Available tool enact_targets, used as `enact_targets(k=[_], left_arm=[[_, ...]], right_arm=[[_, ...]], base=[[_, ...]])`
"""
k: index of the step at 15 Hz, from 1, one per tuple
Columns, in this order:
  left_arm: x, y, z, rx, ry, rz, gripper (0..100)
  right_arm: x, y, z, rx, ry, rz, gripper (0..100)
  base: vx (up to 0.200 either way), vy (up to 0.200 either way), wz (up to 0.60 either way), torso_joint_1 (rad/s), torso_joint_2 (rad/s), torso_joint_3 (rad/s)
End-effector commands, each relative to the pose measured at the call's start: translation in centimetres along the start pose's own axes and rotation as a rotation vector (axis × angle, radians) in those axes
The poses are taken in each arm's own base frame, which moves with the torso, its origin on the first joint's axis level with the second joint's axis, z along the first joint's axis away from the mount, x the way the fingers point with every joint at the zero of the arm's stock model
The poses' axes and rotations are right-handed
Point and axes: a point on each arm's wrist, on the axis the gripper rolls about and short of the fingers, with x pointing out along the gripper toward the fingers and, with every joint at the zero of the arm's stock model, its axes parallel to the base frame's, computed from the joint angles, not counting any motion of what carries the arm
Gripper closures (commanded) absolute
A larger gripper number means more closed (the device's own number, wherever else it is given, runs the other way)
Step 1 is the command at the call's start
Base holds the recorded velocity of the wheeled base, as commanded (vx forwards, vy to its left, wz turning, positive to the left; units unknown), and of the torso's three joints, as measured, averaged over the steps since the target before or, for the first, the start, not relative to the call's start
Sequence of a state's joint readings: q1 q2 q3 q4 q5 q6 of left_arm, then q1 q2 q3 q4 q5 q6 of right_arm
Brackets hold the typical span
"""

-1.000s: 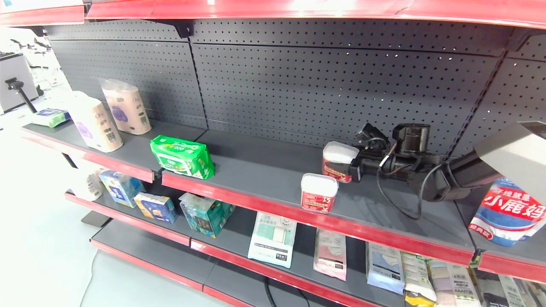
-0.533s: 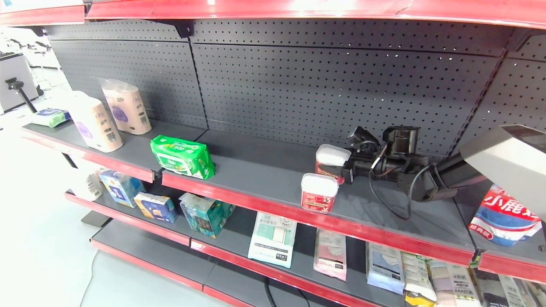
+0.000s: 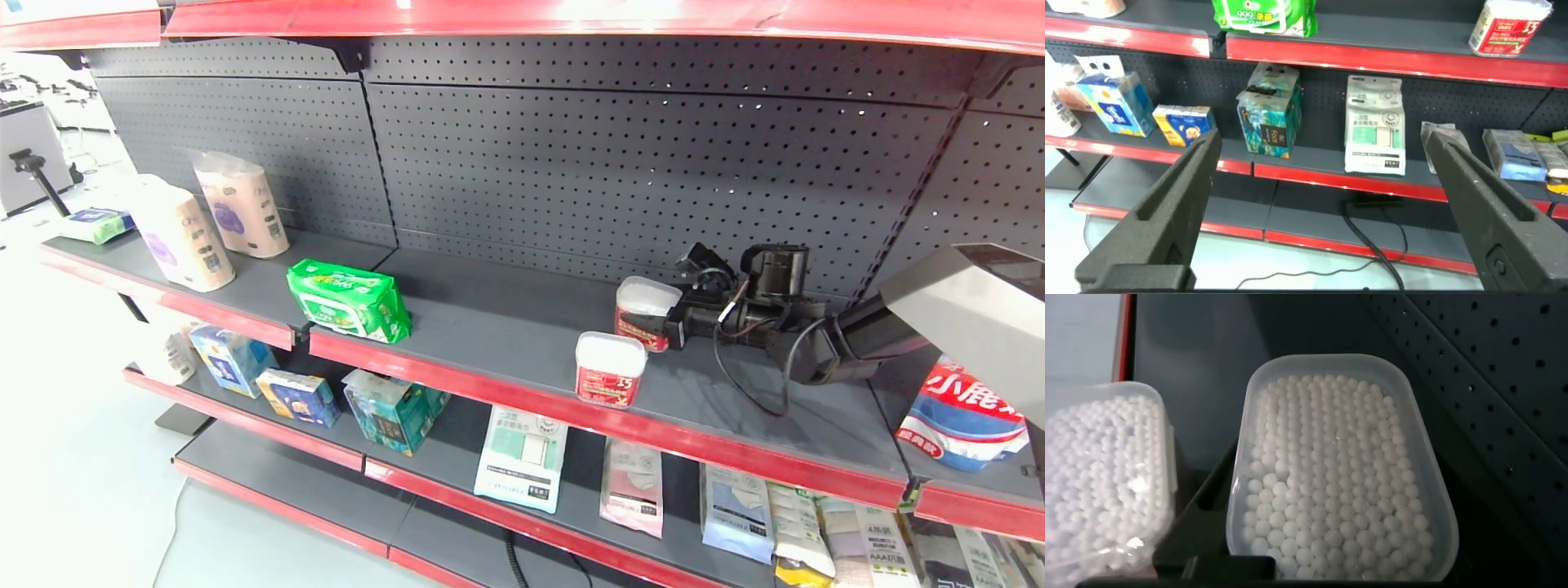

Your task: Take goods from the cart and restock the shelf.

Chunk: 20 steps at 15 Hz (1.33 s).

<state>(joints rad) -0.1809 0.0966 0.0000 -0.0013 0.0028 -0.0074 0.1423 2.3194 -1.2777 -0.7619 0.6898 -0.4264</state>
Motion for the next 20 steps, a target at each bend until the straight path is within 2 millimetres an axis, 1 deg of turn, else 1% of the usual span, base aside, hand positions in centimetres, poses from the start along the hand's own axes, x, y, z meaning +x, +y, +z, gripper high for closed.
enact_targets(k=[1,3,6,10,12,20], left_arm=[[0.0,0.0,0.0,0.000,0.001,0.000,0],[0.0,0.0,0.0,0.000,0.001,0.000,0],[0.0,0.0,0.0,0.000,0.001,0.000,0],[0.0,0.0,0.0,0.000,0.001,0.000,0],[0.0,0.0,0.0,0.000,0.001,0.000,0],[0.0,0.0,0.0,0.000,0.001,0.000,0]], right_arm=[[0.1,-0.3,-0.9,0.008,0.007,0.008,100],[0.3,-0.1,-1.3,0.011,-0.012,0.062,100],[0.7,-0.1,-1.5,0.012,-0.028,0.095,100],[1.4,0.2,-1.5,0.008,-0.030,0.105,100],[1.7,0.3,-1.9,0.012,-0.024,0.107,100],[1.8,0.3,-2.7,0.028,-0.009,0.111,100]], base=[[0.000,0.000,0.00,0.000,0.00,0.000],[0.000,0.000,0.00,0.000,0.00,0.000],[0.000,0.000,0.00,0.000,0.00,0.000],[0.000,0.000,0.00,0.000,0.00,0.000],[0.000,0.000,0.00,0.000,0.00,0.000],[0.000,0.000,0.00,0.000,0.00,0.000]])
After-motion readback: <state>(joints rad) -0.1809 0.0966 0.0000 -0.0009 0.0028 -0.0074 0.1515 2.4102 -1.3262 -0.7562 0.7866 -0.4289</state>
